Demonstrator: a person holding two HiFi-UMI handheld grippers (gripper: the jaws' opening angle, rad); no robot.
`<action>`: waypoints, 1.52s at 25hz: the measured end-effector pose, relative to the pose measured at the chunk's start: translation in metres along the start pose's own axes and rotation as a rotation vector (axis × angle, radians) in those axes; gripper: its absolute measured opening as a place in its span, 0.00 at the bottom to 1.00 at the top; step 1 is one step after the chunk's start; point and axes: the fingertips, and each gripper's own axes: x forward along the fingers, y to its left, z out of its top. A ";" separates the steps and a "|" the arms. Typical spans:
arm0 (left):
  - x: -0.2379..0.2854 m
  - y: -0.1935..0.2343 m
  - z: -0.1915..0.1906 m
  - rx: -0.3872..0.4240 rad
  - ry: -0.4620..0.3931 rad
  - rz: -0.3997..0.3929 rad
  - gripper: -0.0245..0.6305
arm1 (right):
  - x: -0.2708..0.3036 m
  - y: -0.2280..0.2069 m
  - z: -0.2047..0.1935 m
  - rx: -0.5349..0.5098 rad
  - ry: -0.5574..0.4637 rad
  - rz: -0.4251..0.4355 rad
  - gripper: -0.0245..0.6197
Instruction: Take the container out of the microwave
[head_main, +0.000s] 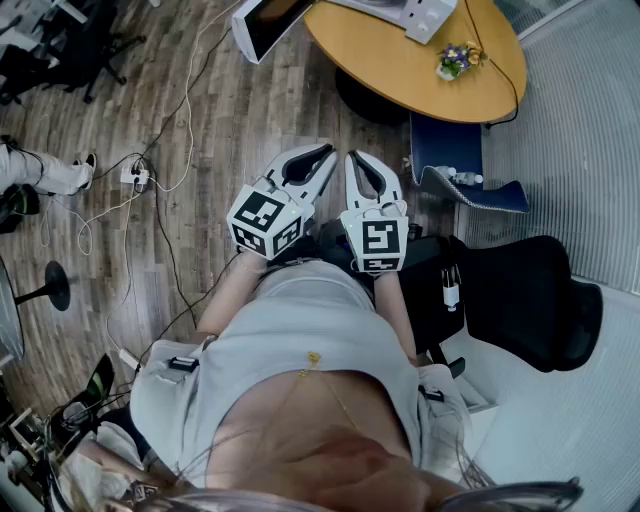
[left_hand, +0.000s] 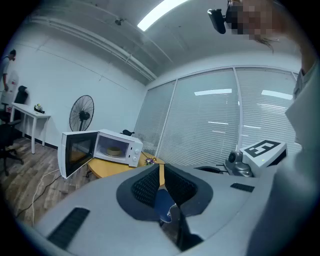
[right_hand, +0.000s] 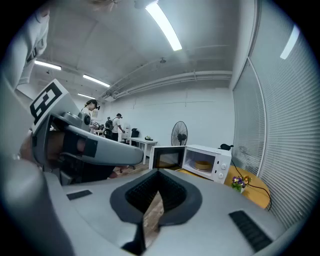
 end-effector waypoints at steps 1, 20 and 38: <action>-0.001 -0.001 -0.001 -0.001 -0.004 0.002 0.11 | -0.002 0.001 0.000 0.000 -0.004 0.001 0.06; -0.026 -0.004 -0.012 -0.021 -0.031 0.057 0.19 | -0.021 0.012 0.000 0.080 -0.083 0.017 0.20; 0.018 0.050 0.010 -0.039 -0.023 0.087 0.19 | 0.049 -0.013 0.018 0.082 -0.089 0.069 0.20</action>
